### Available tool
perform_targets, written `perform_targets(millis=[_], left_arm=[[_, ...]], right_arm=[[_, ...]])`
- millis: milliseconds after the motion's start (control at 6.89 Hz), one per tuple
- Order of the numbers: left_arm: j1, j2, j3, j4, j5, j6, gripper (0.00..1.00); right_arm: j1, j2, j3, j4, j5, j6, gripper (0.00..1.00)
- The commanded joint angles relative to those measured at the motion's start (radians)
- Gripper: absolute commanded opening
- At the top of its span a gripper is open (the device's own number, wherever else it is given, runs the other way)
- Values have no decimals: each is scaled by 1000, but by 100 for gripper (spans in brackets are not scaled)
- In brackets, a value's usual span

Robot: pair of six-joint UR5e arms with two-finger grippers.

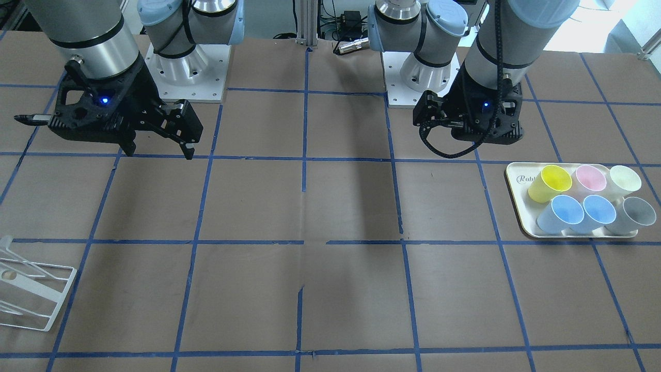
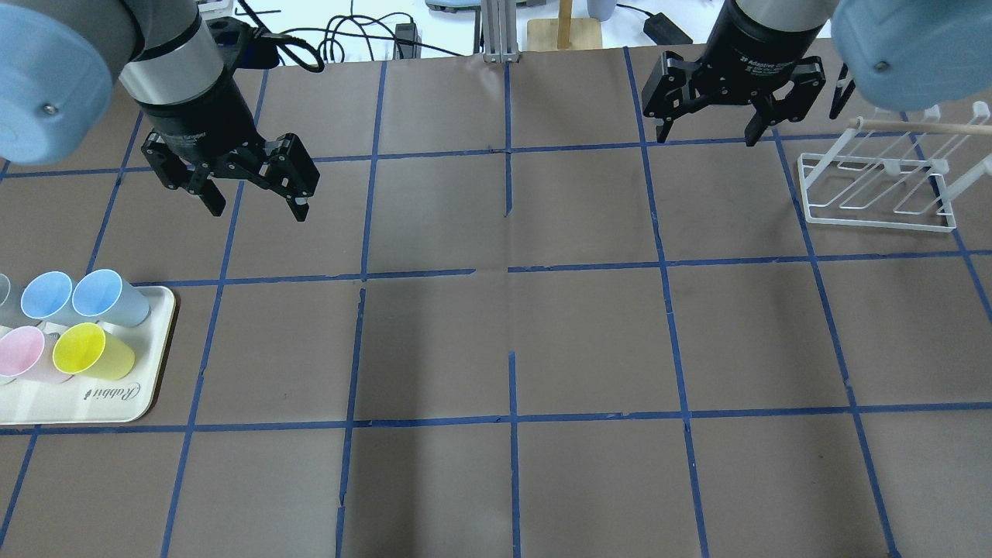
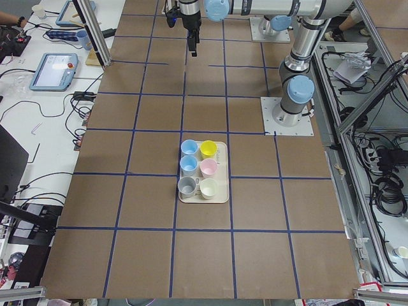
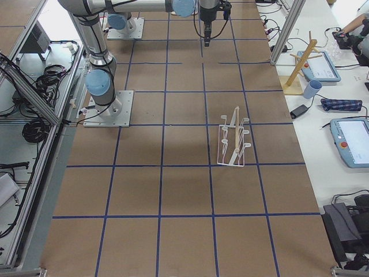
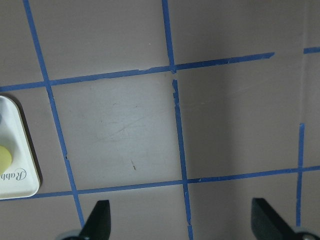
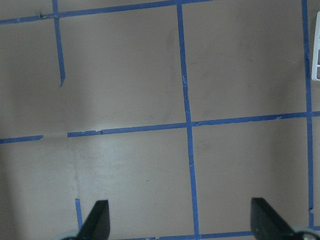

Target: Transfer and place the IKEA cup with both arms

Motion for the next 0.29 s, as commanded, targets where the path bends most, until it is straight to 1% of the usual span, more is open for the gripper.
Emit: perform_targets(millis=[0, 145], left_arm=[[42, 14, -19, 15, -6, 31, 100], [36, 24, -23, 15, -6, 25, 100]], right_arm=[[0, 0, 0, -1, 1, -1, 100], [0, 0, 0, -1, -1, -1, 100]])
